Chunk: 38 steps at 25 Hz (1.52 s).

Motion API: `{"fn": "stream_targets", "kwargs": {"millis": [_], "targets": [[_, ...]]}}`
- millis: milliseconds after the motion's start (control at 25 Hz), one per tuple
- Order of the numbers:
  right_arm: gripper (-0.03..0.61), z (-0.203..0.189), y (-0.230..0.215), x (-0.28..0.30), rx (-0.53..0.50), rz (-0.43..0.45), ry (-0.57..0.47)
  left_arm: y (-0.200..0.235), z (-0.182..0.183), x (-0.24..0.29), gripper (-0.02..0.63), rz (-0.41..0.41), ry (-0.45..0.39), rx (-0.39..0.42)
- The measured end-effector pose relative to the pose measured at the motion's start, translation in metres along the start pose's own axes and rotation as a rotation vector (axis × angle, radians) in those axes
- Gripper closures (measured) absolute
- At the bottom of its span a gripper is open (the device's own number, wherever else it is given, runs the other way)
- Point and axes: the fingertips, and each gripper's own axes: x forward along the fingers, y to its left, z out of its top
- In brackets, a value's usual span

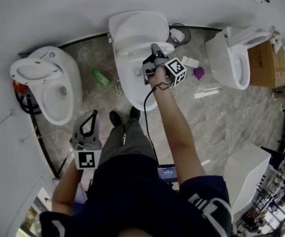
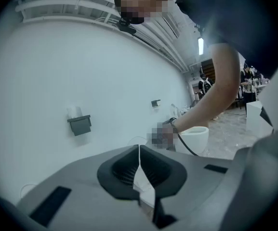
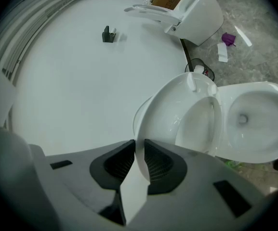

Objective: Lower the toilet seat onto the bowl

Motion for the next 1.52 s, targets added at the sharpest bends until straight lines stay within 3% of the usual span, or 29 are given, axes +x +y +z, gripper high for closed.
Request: {"fn": "stream_targets", "kwargs": {"millis": [760, 1160, 1520], "targets": [[0.502, -0.014, -0.047, -0.097, -0.034, 0.012, 0.010, -0.021, -0.016, -0.021, 0.586, -0.030, 0.031, 0.008], [0.492, -0.021, -0.086, -0.144, -0.044, -0.080, -0.009, -0.032, -0.029, -0.031, 0.586, -0.052, 0.057, 0.009], [0.505, -0.020, -0.110, -0.171, -0.048, -0.109, -0.020, -0.039, -0.033, -0.032, 0.586, -0.069, 0.055, 0.030]]}}
